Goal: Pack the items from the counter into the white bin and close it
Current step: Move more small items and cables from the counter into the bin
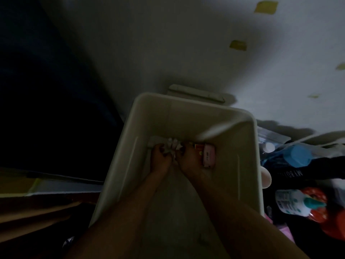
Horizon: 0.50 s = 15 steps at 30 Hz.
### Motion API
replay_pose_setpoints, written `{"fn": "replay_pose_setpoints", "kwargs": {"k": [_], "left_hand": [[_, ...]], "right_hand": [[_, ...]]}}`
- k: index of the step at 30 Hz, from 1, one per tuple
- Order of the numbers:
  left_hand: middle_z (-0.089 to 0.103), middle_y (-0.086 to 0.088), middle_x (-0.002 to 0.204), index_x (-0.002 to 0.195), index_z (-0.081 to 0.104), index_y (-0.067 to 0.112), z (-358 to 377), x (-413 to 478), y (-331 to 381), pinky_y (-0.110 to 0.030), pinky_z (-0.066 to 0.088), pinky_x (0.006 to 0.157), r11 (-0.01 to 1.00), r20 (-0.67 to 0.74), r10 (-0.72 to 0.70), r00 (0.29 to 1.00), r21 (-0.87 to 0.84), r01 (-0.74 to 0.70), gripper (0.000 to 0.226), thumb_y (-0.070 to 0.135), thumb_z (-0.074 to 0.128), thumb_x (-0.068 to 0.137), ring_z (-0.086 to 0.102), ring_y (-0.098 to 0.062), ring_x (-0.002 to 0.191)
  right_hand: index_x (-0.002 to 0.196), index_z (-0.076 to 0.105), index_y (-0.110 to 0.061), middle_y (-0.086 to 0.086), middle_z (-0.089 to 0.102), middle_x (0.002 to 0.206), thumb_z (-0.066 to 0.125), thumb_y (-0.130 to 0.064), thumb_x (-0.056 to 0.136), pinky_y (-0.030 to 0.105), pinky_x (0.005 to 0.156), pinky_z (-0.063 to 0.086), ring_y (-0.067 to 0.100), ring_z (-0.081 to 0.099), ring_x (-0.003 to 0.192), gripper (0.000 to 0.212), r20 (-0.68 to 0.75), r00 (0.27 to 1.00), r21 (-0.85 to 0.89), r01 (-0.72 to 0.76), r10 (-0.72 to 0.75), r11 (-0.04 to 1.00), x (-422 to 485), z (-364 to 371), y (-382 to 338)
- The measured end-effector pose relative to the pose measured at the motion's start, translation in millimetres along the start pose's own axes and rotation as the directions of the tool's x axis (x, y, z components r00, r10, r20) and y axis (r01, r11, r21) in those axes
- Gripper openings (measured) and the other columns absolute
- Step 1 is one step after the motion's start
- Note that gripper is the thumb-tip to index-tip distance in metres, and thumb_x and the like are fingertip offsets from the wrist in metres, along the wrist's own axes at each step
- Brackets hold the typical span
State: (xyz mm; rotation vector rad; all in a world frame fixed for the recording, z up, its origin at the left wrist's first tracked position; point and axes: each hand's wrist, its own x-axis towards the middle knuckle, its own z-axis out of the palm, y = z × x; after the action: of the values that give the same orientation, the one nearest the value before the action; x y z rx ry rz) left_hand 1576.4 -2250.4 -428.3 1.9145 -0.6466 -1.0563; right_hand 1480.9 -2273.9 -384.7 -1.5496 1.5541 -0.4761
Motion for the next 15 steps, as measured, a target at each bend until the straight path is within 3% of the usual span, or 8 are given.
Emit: {"fn": "replay_pose_setpoints", "kwargs": {"k": [4, 8, 10, 13, 15], "left_hand": [[0.054, -0.001, 0.105, 0.118, 0.053, 0.009, -8, -20, 8, -0.011, 0.040, 0.066, 1.000, 0.019, 0.005, 1.000, 0.021, -0.006, 0.033, 0.001, 0.055, 0.086, 0.053, -0.015, 0.094], [0.057, 0.003, 0.098, 0.113, 0.056, 0.014, -16, -44, 19, -0.002, 0.038, 0.057, 0.996, 0.023, 0.061, 0.998, 0.058, -0.062, 0.029, 0.005, 0.058, 0.085, 0.054, -0.012, 0.089], [0.058, 0.004, 0.101, 0.117, 0.057, 0.013, -20, -54, 25, -0.005, 0.039, 0.063, 0.994, 0.052, 0.086, 0.995, 0.064, -0.090, 0.031, 0.007, 0.058, 0.086, 0.057, -0.014, 0.094], [0.061, 0.001, 0.104, 0.115, 0.058, 0.013, -25, -79, 40, -0.025, 0.047, 0.081, 0.990, 0.083, 0.138, 0.987, 0.024, -0.140, 0.029, 0.005, 0.060, 0.087, 0.060, -0.018, 0.100], [0.061, 0.000, 0.106, 0.117, 0.058, 0.012, -26, -96, 50, -0.025, 0.049, 0.084, 0.986, 0.085, 0.167, 0.982, -0.015, -0.167, 0.029, 0.006, 0.062, 0.089, 0.061, -0.014, 0.097]], "right_hand": [[0.126, 0.054, -0.002, 0.018, 0.060, 0.121, 0.057, -0.007, 0.093, 0.037, 0.091, 0.048, 0.031, 0.059, 0.111, 0.034, 0.027, 0.999, 0.008, -0.037, 0.037, 0.999, -18, -15, -9], [0.130, 0.054, -0.002, 0.016, 0.062, 0.123, 0.057, -0.010, 0.093, 0.018, 0.082, 0.036, 0.027, 0.057, 0.114, 0.038, 0.039, 0.999, -0.028, -0.034, 0.035, 0.999, -37, -33, -15], [0.129, 0.057, -0.002, 0.016, 0.063, 0.122, 0.059, -0.011, 0.092, 0.011, 0.081, 0.035, 0.026, 0.058, 0.114, 0.037, 0.030, 0.999, -0.026, -0.026, 0.027, 0.999, -43, -42, -18], [0.126, 0.061, -0.002, 0.014, 0.067, 0.117, 0.061, -0.013, 0.091, -0.007, 0.069, 0.029, 0.023, 0.062, 0.108, 0.037, -0.005, 0.999, -0.018, 0.039, -0.039, 0.999, -62, -63, -26], [0.128, 0.060, -0.005, 0.012, 0.067, 0.118, 0.062, -0.015, 0.091, 0.007, 0.083, 0.043, 0.020, 0.063, 0.106, 0.038, 0.007, 0.997, 0.040, 0.072, -0.072, 0.997, -75, -80, -31]]}}
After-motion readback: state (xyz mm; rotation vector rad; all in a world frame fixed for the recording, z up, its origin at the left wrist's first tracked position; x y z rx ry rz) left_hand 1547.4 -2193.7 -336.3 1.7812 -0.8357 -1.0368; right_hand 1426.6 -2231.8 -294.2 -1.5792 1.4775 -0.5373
